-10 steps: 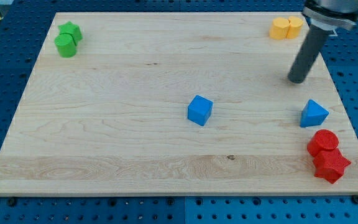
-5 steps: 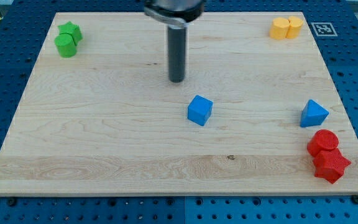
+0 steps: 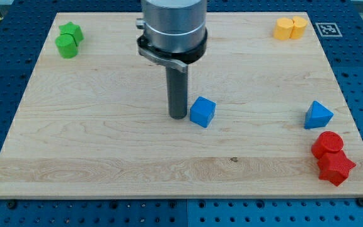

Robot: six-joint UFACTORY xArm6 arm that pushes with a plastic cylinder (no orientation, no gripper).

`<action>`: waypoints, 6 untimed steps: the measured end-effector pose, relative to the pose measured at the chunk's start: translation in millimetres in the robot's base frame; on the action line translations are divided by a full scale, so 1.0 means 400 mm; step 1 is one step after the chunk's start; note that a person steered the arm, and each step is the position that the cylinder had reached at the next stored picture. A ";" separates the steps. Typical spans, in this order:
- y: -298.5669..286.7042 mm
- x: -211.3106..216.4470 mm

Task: Push the blue cube slightly right

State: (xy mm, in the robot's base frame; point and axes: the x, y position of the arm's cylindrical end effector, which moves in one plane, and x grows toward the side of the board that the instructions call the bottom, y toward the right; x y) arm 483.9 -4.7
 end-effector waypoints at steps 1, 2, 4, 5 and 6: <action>0.046 0.000; 0.130 0.000; 0.223 0.000; 0.191 0.010; 0.148 0.045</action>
